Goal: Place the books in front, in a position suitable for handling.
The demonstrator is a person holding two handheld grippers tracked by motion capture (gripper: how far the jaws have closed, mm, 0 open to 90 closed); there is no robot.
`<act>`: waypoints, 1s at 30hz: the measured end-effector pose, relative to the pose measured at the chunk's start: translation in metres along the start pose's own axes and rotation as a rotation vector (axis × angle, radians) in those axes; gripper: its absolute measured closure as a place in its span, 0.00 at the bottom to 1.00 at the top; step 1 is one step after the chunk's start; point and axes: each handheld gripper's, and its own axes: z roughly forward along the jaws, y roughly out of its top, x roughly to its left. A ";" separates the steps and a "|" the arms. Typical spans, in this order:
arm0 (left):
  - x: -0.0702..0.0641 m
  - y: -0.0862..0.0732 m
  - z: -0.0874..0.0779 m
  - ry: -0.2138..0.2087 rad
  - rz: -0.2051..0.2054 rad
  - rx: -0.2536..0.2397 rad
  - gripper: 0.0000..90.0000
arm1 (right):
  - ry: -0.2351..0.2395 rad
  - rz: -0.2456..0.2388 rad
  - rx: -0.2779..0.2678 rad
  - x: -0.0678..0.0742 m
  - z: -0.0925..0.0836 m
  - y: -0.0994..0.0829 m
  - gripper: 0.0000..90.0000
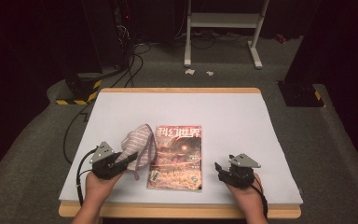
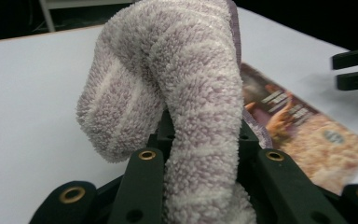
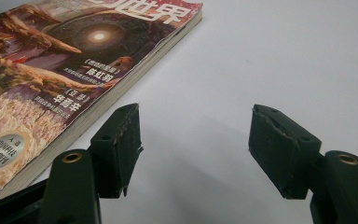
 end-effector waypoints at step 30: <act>-0.037 -0.030 0.057 0.032 0.113 0.214 0.75 | -0.002 -0.005 0.008 0.000 0.003 -0.001 0.39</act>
